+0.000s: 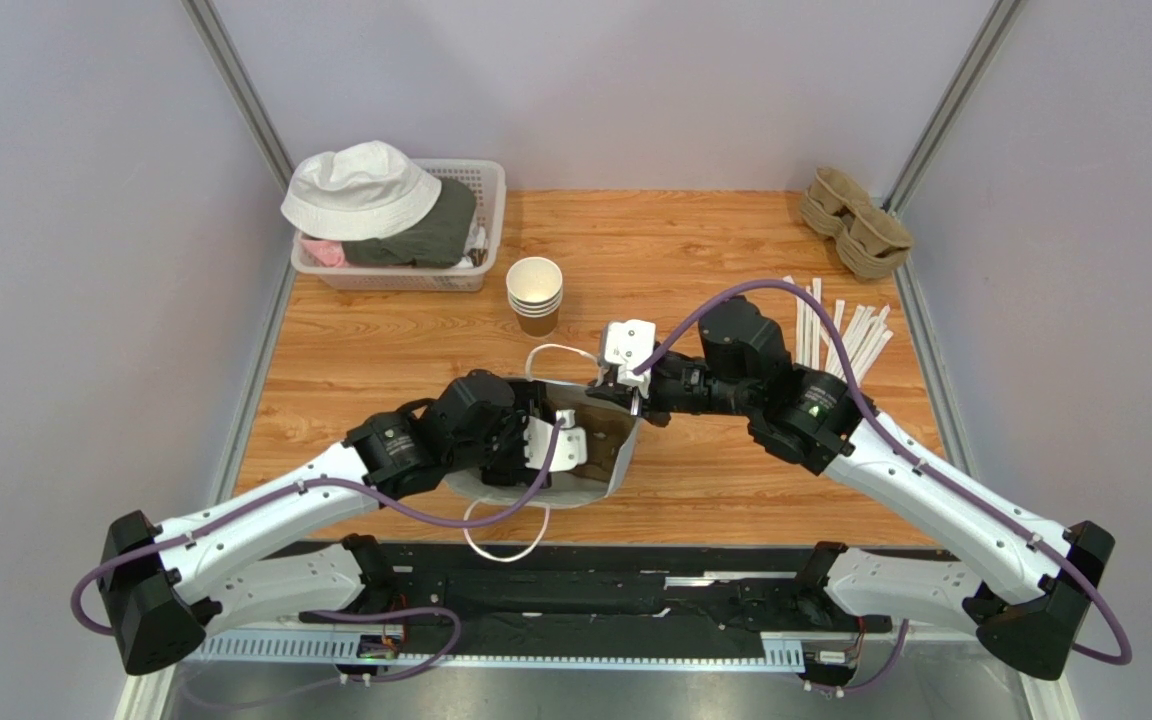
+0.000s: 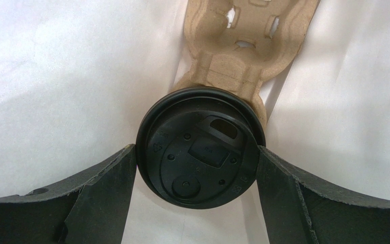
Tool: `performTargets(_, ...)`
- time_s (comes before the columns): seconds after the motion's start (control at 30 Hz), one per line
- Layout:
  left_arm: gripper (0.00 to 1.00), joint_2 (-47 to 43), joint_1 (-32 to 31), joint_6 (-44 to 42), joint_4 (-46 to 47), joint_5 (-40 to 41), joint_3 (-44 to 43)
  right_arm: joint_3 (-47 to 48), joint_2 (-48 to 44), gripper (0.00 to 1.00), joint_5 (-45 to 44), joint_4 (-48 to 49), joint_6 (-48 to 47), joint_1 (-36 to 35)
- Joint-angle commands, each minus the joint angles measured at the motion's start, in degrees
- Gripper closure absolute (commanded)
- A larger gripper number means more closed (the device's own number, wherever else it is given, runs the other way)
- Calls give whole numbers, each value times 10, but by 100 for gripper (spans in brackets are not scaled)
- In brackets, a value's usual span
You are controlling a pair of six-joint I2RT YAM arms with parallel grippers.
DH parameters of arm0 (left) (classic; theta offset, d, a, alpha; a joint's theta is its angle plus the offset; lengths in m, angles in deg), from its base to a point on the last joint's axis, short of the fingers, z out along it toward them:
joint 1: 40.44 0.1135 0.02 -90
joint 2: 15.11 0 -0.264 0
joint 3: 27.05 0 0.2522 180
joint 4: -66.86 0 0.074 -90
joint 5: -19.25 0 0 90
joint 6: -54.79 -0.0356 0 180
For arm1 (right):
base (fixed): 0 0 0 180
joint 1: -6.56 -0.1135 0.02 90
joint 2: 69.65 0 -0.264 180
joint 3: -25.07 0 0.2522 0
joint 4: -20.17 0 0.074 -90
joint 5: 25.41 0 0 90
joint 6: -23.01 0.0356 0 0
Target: Pack the takeout coffee
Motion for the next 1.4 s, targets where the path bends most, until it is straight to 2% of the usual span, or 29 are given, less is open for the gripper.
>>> performTargets(0.0,100,-29,-9,-12,26,22,11,2,-3,100,19,20,-25,-2)
performTargets(0.33,100,-45,-16,4,-3,14,10,-5,5,100,8,43,-53,-3)
performTargets(0.67,100,6,-13,47,-18,11,6,-8,3,100,10,54,-69,-3)
performTargets(1.0,100,61,31,85,-38,-31,-15,-18,10,100,3,63,-82,-3)
performTargets(1.37,100,122,53,85,-68,-71,-26,-14,29,100,-9,63,-93,5)
